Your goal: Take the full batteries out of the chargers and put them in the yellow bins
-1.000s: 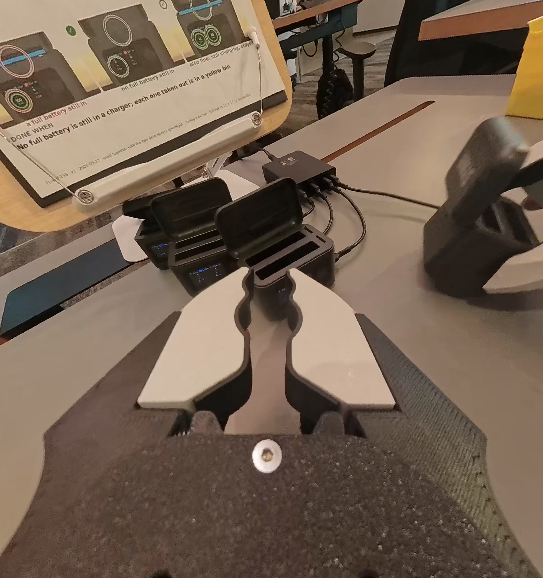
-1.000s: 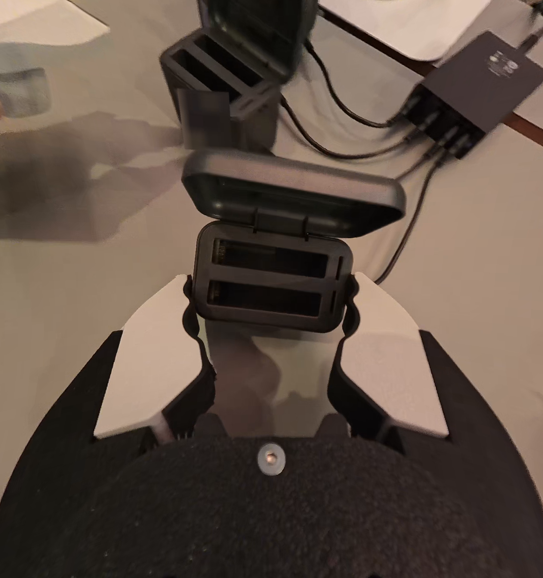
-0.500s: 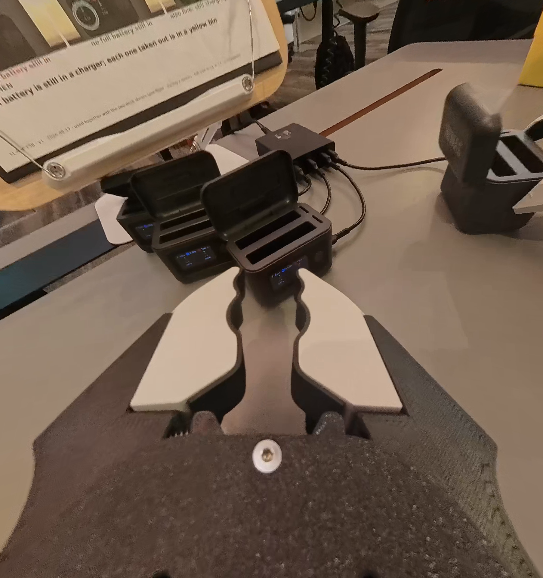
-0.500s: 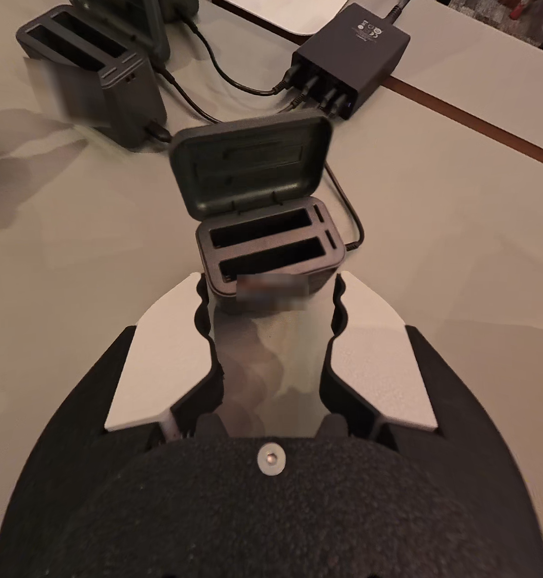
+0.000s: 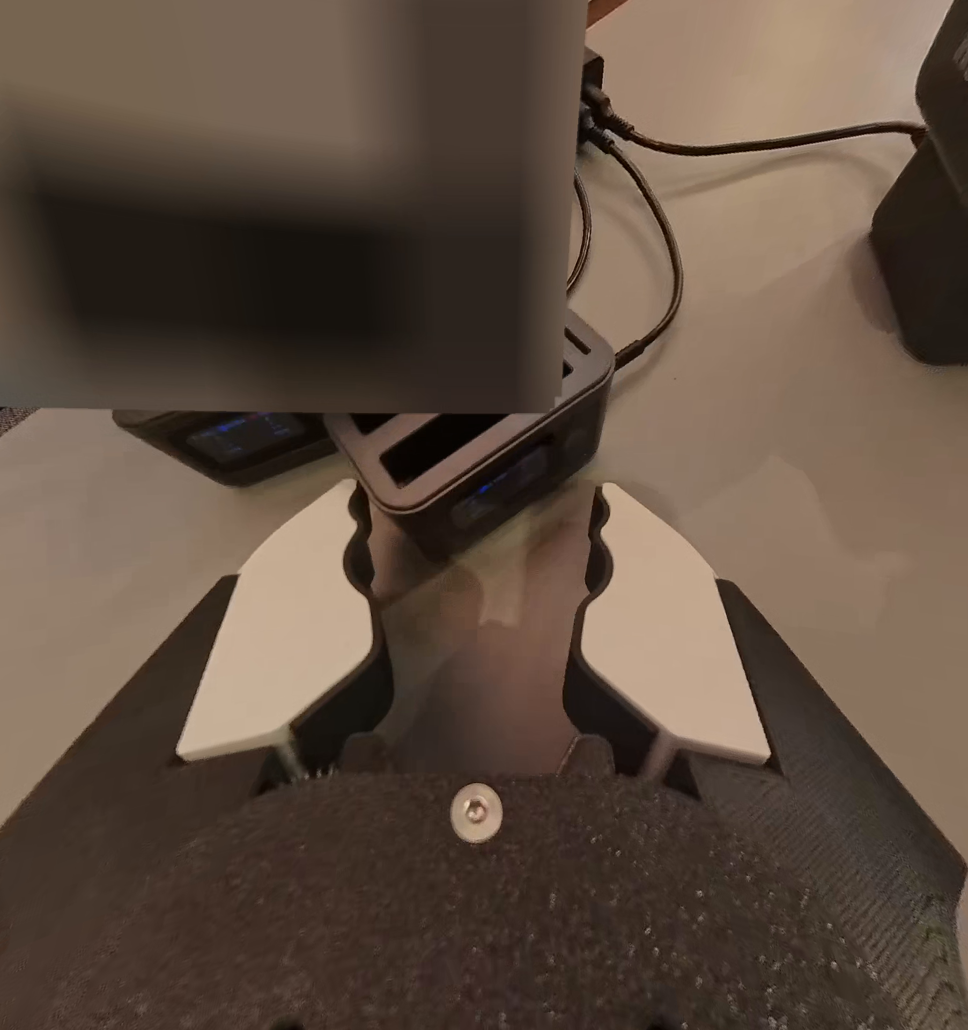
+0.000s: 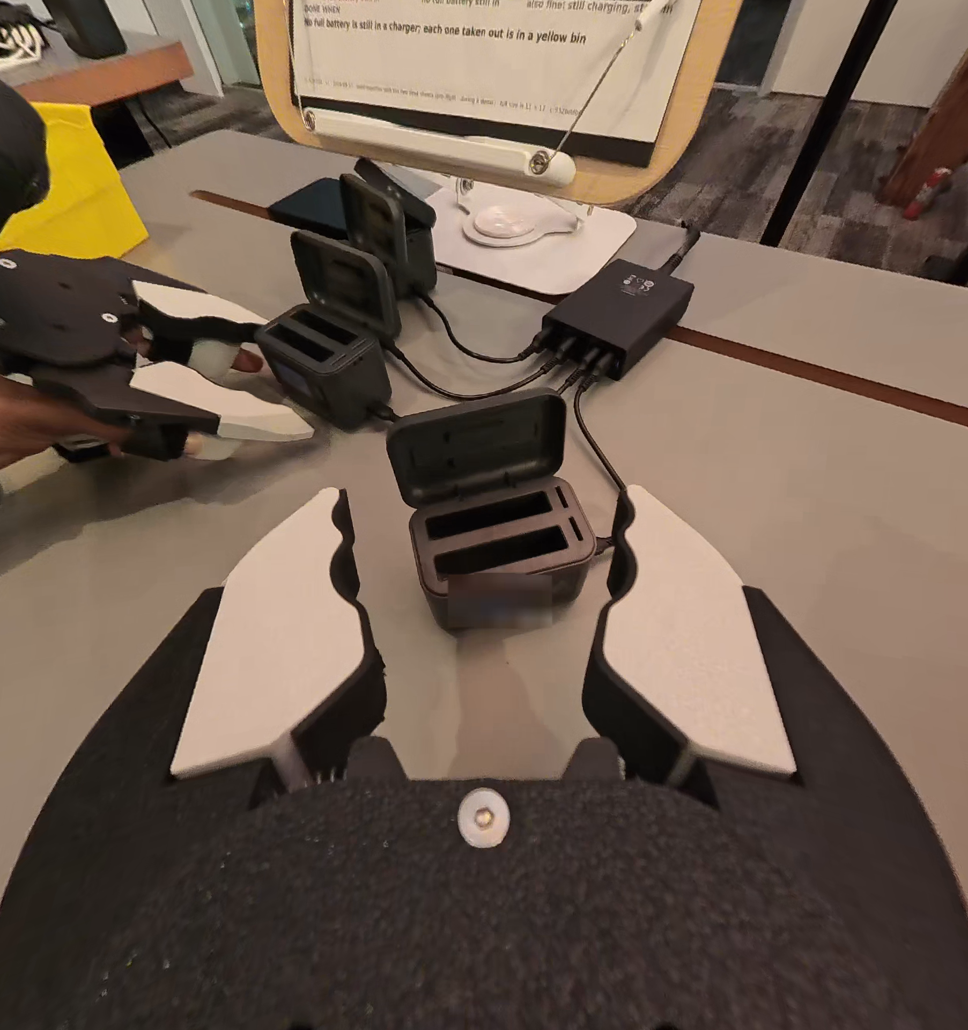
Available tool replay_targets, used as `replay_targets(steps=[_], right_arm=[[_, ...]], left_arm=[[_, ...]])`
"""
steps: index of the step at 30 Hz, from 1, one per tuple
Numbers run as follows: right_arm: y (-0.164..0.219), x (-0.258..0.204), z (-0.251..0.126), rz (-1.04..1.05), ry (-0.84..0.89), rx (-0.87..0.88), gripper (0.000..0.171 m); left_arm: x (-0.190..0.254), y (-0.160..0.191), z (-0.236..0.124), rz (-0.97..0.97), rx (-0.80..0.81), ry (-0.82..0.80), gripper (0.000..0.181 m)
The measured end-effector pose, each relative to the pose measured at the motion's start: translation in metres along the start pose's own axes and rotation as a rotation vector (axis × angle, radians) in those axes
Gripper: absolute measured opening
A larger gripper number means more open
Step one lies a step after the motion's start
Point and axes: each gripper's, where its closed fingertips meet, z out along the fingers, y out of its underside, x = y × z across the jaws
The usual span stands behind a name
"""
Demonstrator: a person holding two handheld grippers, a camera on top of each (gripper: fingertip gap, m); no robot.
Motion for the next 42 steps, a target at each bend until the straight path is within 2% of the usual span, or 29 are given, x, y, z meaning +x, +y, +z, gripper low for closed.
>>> replay_targets(steps=[7, 17, 25, 31, 34, 36, 40, 42], right_arm=[[-0.008, -0.006, -0.002, -0.01, -0.006, 0.056, 0.085], [-0.013, -0.044, 0.003, -0.108, -0.053, 0.087, 0.08], [-0.012, -0.058, 0.007, -0.154, -0.055, 0.102, 0.074], [-0.019, -0.046, 0.0, -0.123, -0.015, 0.152, 0.07], [-0.021, -0.04, -0.003, -0.104, -0.009, 0.167, 0.07], [-0.021, -0.038, -0.004, -0.097, -0.01, 0.167, 0.069], [-0.02, -0.038, -0.004, -0.089, -0.018, 0.165, 0.068], [-0.02, -0.039, -0.004, -0.088, -0.024, 0.162, 0.068]], left_arm=[[0.011, -0.006, 0.004, 0.046, 0.012, -0.001, 0.059], [0.058, -0.019, 0.011, 0.202, 0.039, 0.056, 0.05], [0.08, -0.027, 0.012, 0.239, 0.077, 0.139, 0.044], [0.031, -0.044, -0.007, 0.04, 0.207, 0.057, 0.049], [0.016, -0.051, -0.019, -0.082, 0.283, 0.161, 0.068], [0.01, -0.052, -0.026, -0.149, 0.327, 0.223, 0.068], [-0.033, -0.041, -0.022, -0.153, 0.295, 0.042, 0.064], [-0.059, -0.031, -0.013, -0.169, 0.238, -0.072, 0.07]])
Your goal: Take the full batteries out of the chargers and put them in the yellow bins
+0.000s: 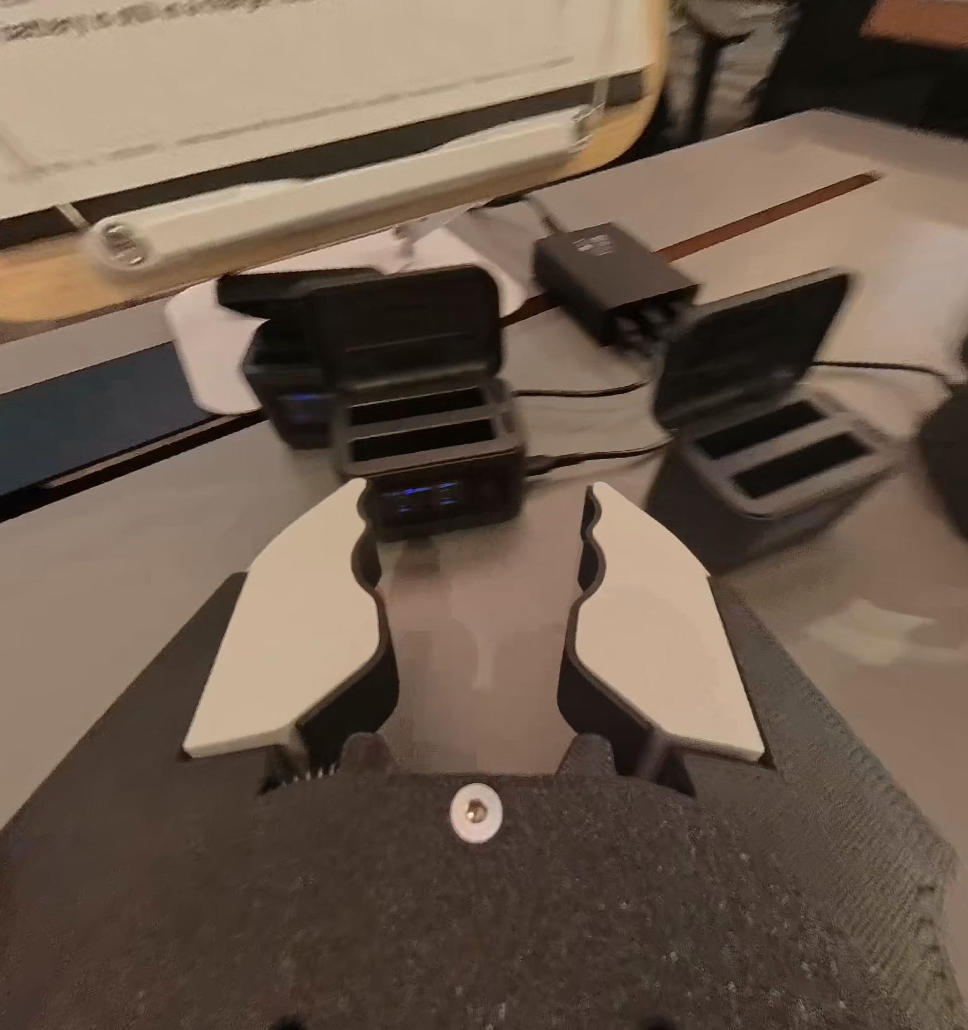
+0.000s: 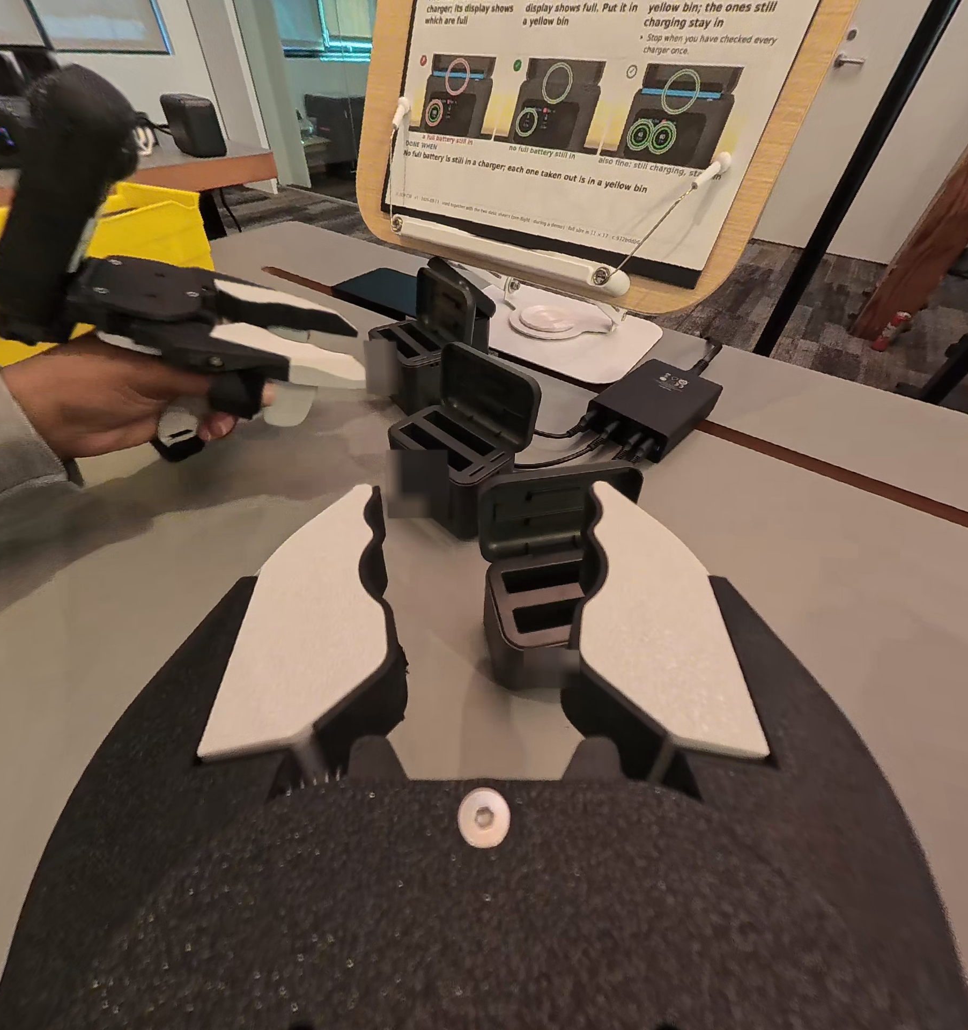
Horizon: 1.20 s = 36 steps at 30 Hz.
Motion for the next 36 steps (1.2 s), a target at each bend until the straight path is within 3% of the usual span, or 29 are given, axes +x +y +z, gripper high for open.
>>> replay_targets(steps=[7, 12, 36], right_arm=[[0.004, -0.004, 0.002, -0.013, -0.015, -0.023, 0.067], [0.012, -0.003, 0.004, -0.019, -0.017, -0.056, 0.066], [0.004, 0.008, -0.004, -0.023, 0.021, -0.041, 0.059]], left_arm=[[-0.018, 0.014, 0.044, -0.062, -0.167, -0.045, 0.12], [-0.016, 0.013, 0.06, -0.03, -0.202, -0.067, 0.095], [0.08, 0.032, 0.012, 0.03, -0.255, 0.017, 0.091]])
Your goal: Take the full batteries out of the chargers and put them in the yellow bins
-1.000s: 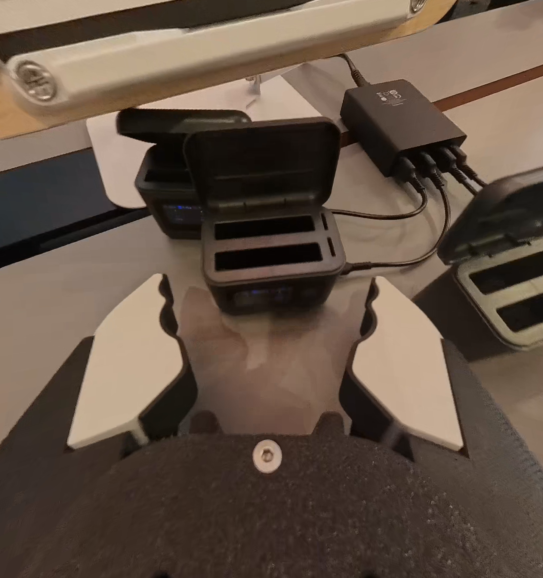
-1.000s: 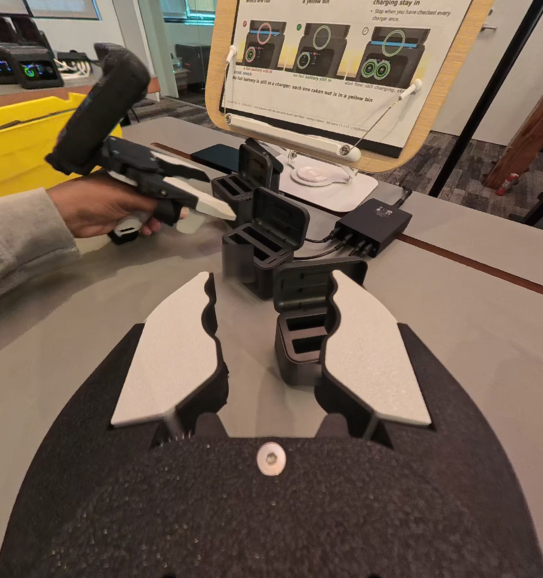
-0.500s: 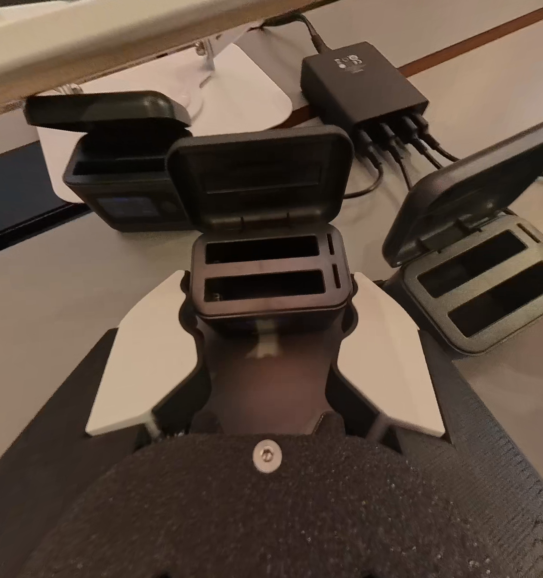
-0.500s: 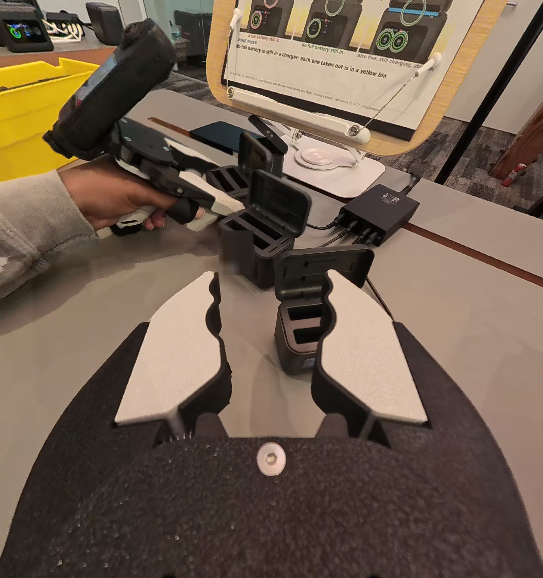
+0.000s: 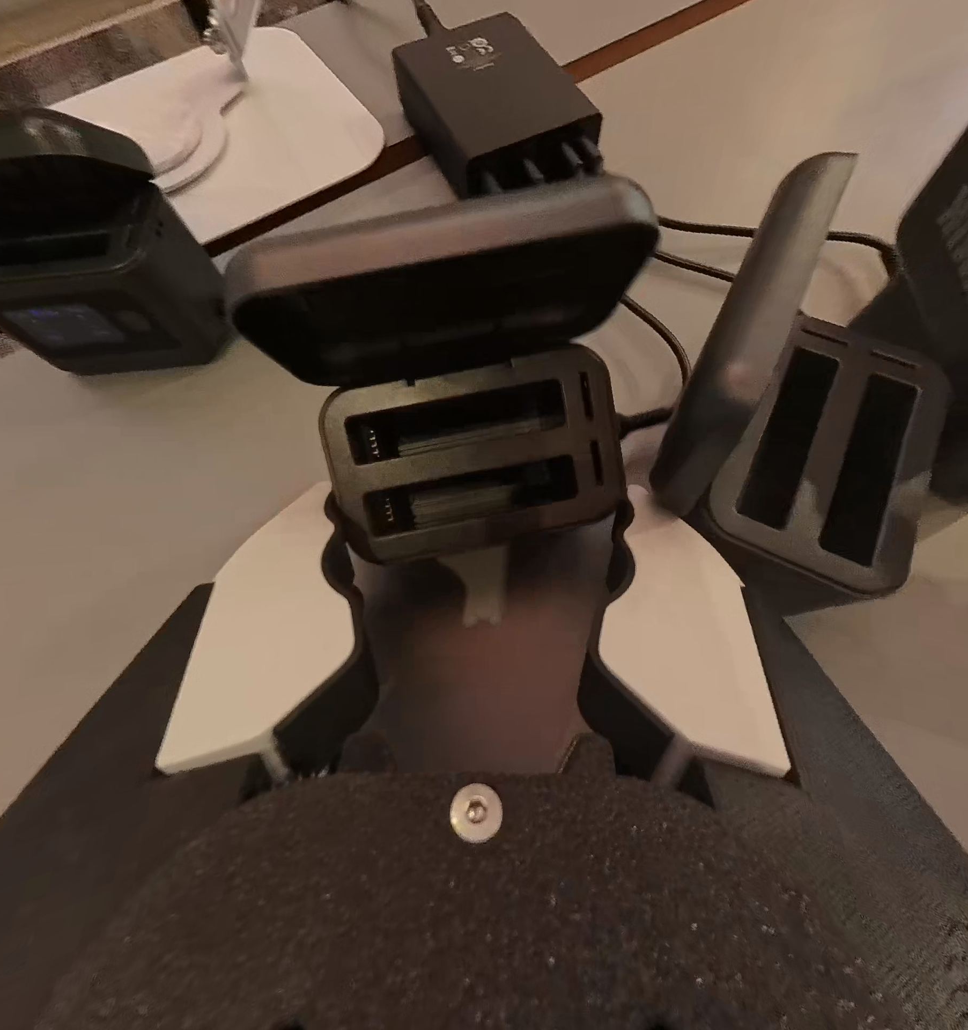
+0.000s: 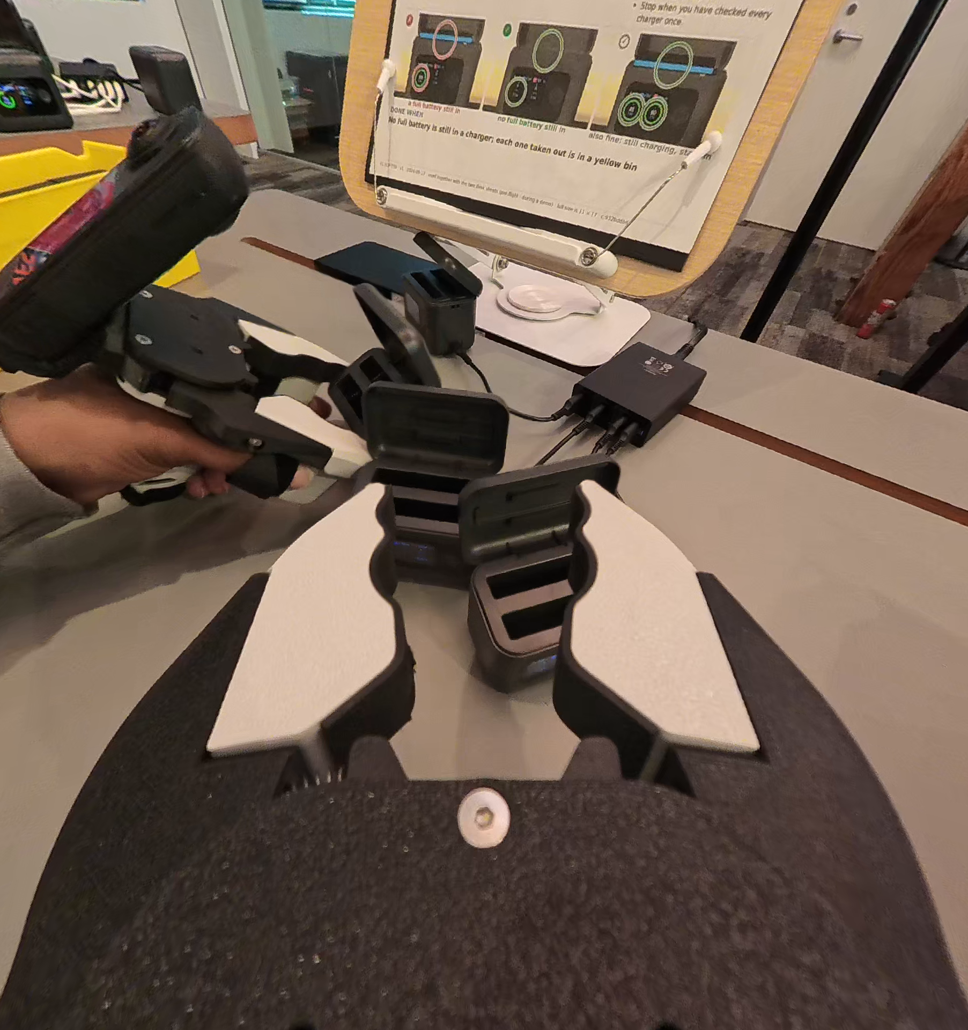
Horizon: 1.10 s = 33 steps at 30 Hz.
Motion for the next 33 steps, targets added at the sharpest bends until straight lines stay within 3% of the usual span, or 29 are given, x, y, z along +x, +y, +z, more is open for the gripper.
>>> replay_targets(steps=[2, 4, 7, 11, 15, 19, 24, 27, 33], right_arm=[[0.0, 0.002, 0.0, 0.002, 0.004, 0.0, 0.059], [0.001, 0.004, -0.001, 0.006, 0.009, 0.001, 0.059], [-0.001, 0.008, -0.002, 0.018, 0.013, 0.009, 0.059], [-0.001, 0.008, -0.001, 0.026, 0.007, 0.009, 0.059], [0.002, 0.007, 0.001, 0.018, 0.001, 0.002, 0.059], [-0.006, 0.016, -0.005, 0.011, 0.025, 0.053, 0.058], [-0.021, 0.058, -0.025, 0.073, 0.133, 0.149, 0.058], [-0.021, 0.078, -0.033, 0.129, 0.171, 0.171, 0.058], [-0.017, 0.082, -0.032, 0.132, 0.178, 0.156, 0.057]], left_arm=[[0.008, 0.0, -0.006, 0.005, 0.019, 0.085, 0.086], [0.017, 0.007, -0.019, 0.012, 0.005, 0.241, 0.105], [-0.01, 0.0, -0.041, -0.087, 0.116, 0.337, 0.099], [-0.088, -0.02, -0.038, -0.26, 0.248, 0.154, 0.091], [-0.135, -0.036, -0.004, -0.22, 0.254, -0.006, 0.097], [-0.147, -0.041, 0.048, -0.124, 0.111, -0.033, 0.111], [-0.153, -0.057, 0.082, -0.067, 0.062, -0.01, 0.118], [-0.155, -0.057, 0.092, -0.027, 0.026, -0.013, 0.108], [-0.15, -0.055, 0.087, 0.0, 0.032, -0.043, 0.107]])
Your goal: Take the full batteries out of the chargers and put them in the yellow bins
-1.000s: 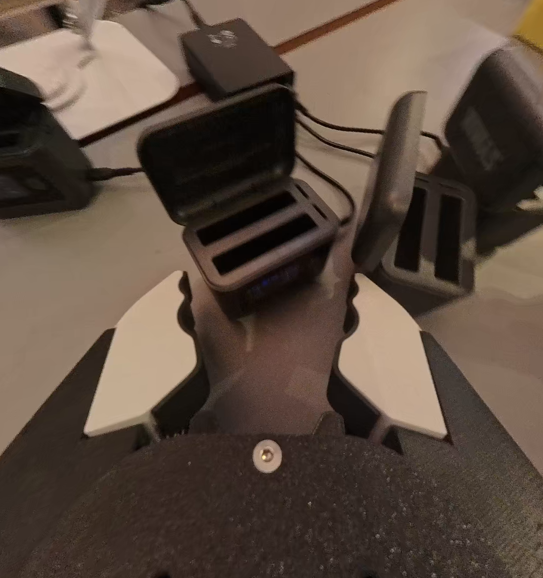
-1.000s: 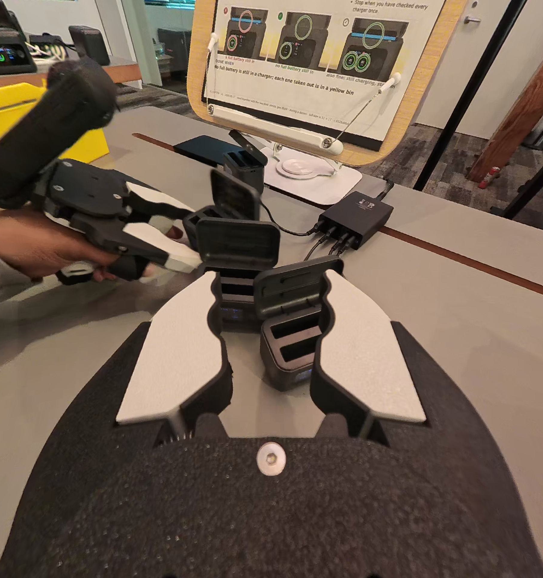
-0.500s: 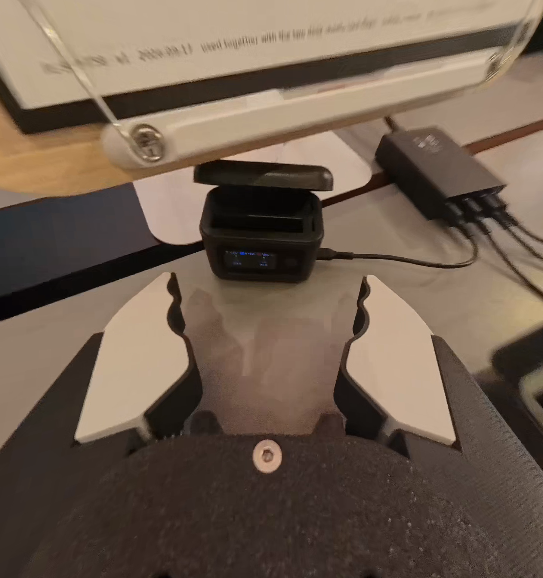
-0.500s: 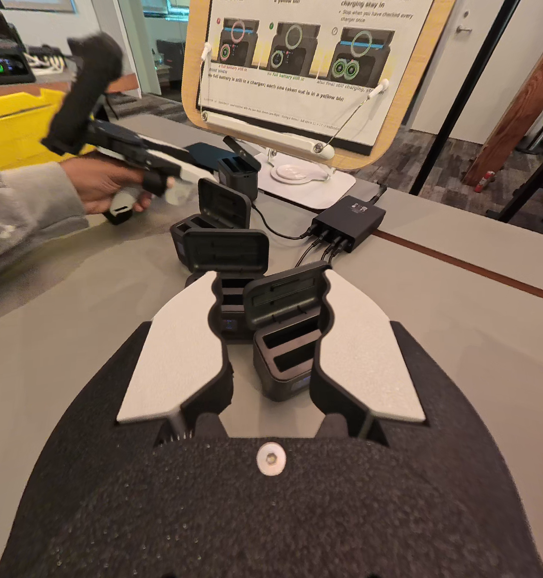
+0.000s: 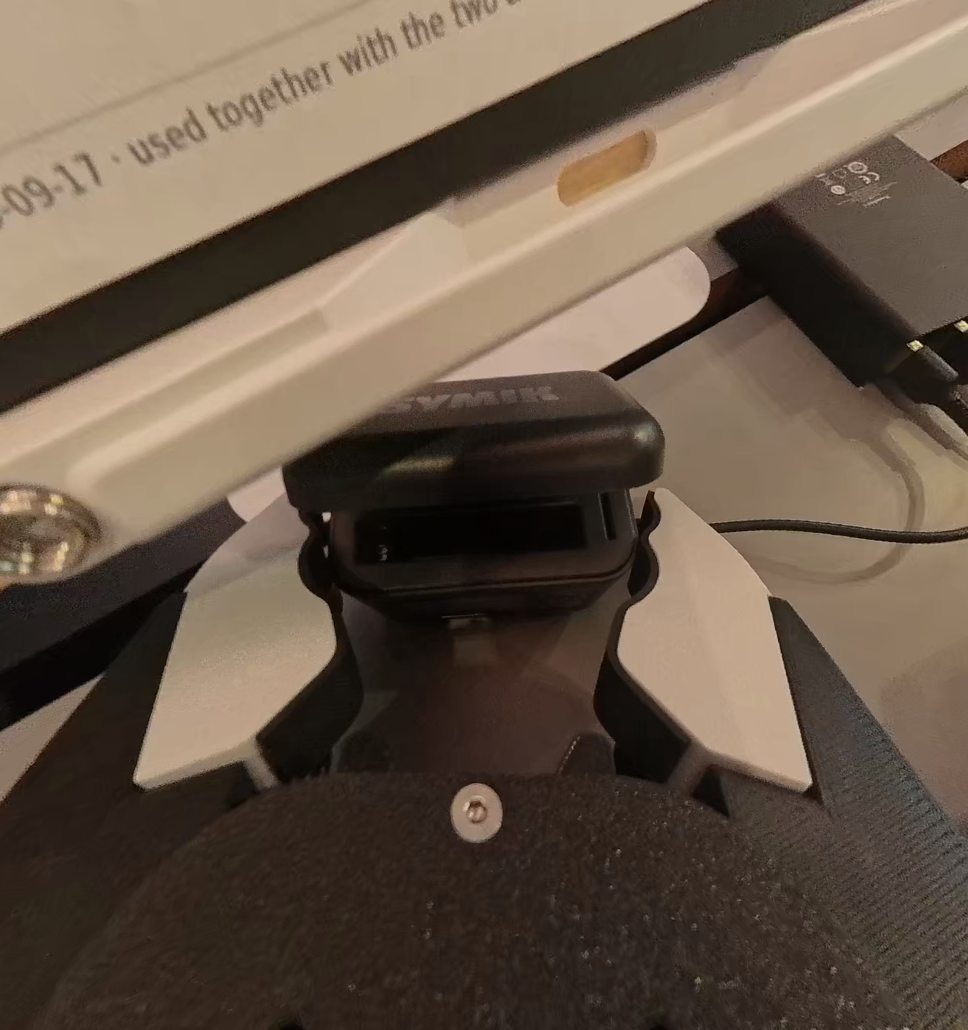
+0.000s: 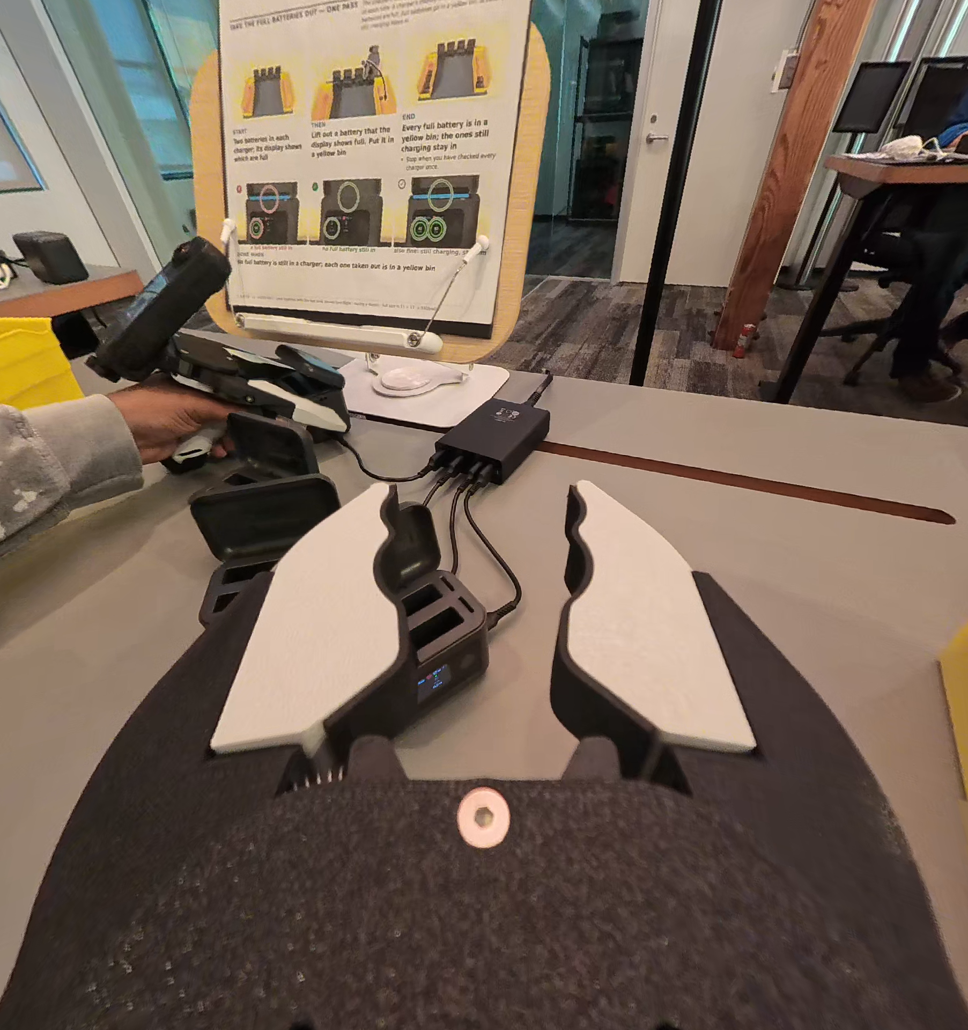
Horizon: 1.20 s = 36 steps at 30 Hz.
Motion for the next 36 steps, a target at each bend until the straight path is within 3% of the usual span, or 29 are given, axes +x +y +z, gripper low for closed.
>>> replay_targets(steps=[20, 22, 36], right_arm=[[0.023, -0.009, 0.011, -0.026, -0.016, -0.086, 0.057], [0.022, -0.009, 0.01, -0.026, -0.016, -0.086, 0.057], [0.019, -0.011, 0.009, -0.02, -0.025, -0.072, 0.057]], left_arm=[[0.046, 0.05, -0.075, -0.079, -0.046, -0.08, 0.106], [0.045, 0.053, -0.083, -0.089, -0.037, -0.096, 0.097], [0.054, 0.057, -0.114, -0.065, 0.038, -0.083, 0.089]])
